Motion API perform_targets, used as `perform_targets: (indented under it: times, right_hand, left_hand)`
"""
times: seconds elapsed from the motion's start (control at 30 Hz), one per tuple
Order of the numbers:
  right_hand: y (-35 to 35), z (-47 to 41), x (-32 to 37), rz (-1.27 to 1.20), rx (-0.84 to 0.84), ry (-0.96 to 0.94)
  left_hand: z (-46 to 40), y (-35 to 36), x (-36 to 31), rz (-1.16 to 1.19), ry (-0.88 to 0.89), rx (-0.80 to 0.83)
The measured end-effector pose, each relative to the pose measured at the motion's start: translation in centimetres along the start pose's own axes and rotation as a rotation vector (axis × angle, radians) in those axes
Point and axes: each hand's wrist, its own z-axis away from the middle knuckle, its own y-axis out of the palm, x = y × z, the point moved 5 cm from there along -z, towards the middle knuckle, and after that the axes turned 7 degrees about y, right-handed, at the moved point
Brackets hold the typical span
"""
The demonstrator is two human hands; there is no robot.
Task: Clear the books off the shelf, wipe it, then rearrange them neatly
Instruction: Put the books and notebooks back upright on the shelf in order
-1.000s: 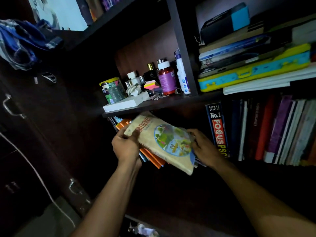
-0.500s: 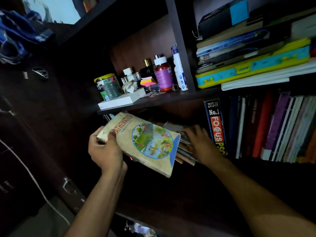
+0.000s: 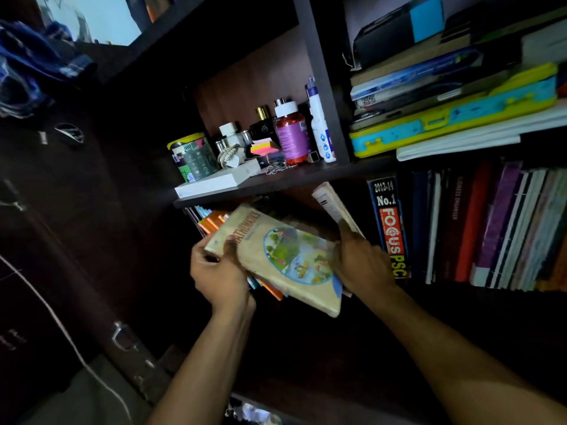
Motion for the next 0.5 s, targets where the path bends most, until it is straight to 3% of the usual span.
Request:
perform_targets:
  times: [0.17,0.3,0.37,0.43,0.5]
  right_hand:
    - [1.0,0.5,-0.2,-0.081,-0.022,0.041]
    - [2.6,0.7,0.0,-0.211,0.109,0.041]
    - [3.7,0.8,-0.1,-0.138,0.236,0.022]
    - [5.0,0.6,-0.7,-0.025,0.339,-0.003]
    - [5.7,0.3,-1.2,0.059,0.339,-0.044]
  left_hand:
    - [3.5,4.9,0.8,-0.103,0.027,0.112]
    - [2.8,6.6,3.5,-0.258,0.09,0.316]
    - [2.8,6.0,2.9,-0.267,0.098,0.385]
    - [2.8,3.9,2.1,-0.287,0.117,0.327]
    - [2.4,0.9,4.0,-0.361,0.053,0.212]
